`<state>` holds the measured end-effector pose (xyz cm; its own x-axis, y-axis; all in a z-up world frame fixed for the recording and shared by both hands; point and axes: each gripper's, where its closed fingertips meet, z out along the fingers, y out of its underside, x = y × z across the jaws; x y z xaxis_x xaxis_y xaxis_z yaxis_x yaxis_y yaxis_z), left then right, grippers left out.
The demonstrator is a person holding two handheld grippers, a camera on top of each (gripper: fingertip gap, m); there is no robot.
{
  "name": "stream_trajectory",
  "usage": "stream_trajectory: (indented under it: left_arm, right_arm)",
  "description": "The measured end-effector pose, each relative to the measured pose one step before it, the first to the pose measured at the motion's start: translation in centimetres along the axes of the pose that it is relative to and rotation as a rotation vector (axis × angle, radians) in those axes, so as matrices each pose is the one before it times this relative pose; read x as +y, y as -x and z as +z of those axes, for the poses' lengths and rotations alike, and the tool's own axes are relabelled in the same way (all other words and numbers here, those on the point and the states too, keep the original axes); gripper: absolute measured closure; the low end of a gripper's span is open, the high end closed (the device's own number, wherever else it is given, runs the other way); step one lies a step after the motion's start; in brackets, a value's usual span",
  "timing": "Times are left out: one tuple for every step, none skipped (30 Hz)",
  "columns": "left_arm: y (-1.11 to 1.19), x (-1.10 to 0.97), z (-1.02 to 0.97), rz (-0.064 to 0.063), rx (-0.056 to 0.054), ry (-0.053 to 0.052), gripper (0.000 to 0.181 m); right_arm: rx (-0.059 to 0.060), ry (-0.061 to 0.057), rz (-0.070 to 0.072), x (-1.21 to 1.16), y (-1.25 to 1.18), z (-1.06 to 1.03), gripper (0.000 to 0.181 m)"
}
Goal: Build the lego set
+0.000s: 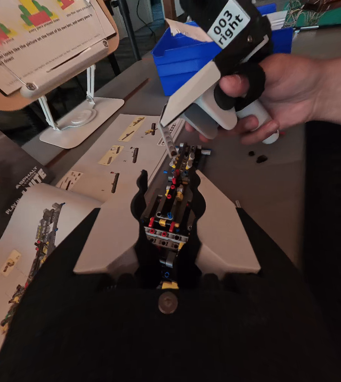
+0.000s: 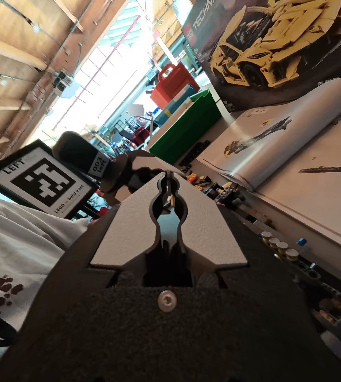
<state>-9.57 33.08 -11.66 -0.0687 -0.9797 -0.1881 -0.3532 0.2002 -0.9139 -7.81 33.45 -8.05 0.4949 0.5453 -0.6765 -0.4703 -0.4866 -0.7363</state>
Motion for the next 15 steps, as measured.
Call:
stream_trajectory:
  left_arm:
    - [-0.342, -0.232, 0.058, 0.0113, 0.0032, -0.0088, 0.142]
    - [-0.308, -0.209, 0.057, 0.0122, 0.0028, -0.0069, 0.142]
    - [-0.002, -0.188, 0.015, 0.0157, -0.0154, -0.0064, 0.144]
    - [0.151, -0.111, 0.010, 0.0151, -0.0205, -0.0028, 0.145]
    - [0.037, -0.074, -0.005, 0.0102, -0.0082, -0.0010, 0.145]
    - [0.131, -0.067, -0.020, 0.0047, -0.0118, -0.0009, 0.147]
    - [0.414, -0.158, -0.122, 0.0026, -0.0264, -0.0065, 0.150]
    - [0.413, -0.144, -0.194, 0.0067, -0.0225, -0.0069, 0.156]
    - [0.338, -0.087, -0.192, 0.0088, -0.0148, -0.0042, 0.159]
    - [0.361, -0.198, -0.232, 0.0048, -0.0176, -0.0130, 0.165]
    - [0.044, -0.219, -0.192, 0.0063, 0.0005, -0.0150, 0.166]
    - [-0.288, -0.084, -0.091, 0.0148, 0.0173, -0.0076, 0.167]
    - [-0.111, 0.007, -0.022, 0.0247, -0.0014, -0.0016, 0.169]
    - [-0.007, 0.050, 0.016, 0.0311, -0.0113, 0.0028, 0.169]
    - [-0.104, 0.015, 0.022, 0.0294, -0.0059, 0.0013, 0.168]
  right_arm:
    - [-0.0093, -0.0061, 0.0124, 0.008, 0.127, 0.110, 0.180]
    - [-0.0098, -0.0028, 0.0083, 0.049, 0.153, 0.138, 0.179]
    - [-0.0115, 0.0051, 0.0051, 0.125, 0.200, 0.169, 0.179]
    - [-0.0104, 0.0033, 0.0020, 0.072, 0.219, 0.150, 0.179]
    - [-0.0042, 0.0002, -0.0012, 0.037, 0.134, 0.140, 0.180]
    - [-0.0055, 0.0052, -0.0022, 0.120, 0.128, 0.132, 0.180]
    - [-0.0057, 0.0076, 0.0004, 0.126, 0.109, 0.076, 0.180]
    - [-0.0010, 0.0033, 0.0015, 0.038, 0.000, -0.004, 0.179]
    - [-0.0047, -0.0071, 0.0062, -0.134, 0.010, -0.082, 0.180]
    - [-0.0086, -0.0012, 0.0153, -0.047, 0.017, -0.078, 0.180]
    - [-0.0141, 0.0023, 0.0196, 0.039, 0.063, -0.033, 0.179]
    - [-0.0045, 0.0038, 0.0208, 0.080, -0.040, -0.021, 0.179]
    - [0.0070, 0.0029, 0.0109, 0.085, -0.201, 0.001, 0.179]
    - [0.0021, 0.0042, 0.0046, 0.130, -0.087, 0.034, 0.179]
    - [-0.0064, 0.0103, 0.0078, 0.187, 0.054, 0.046, 0.179]
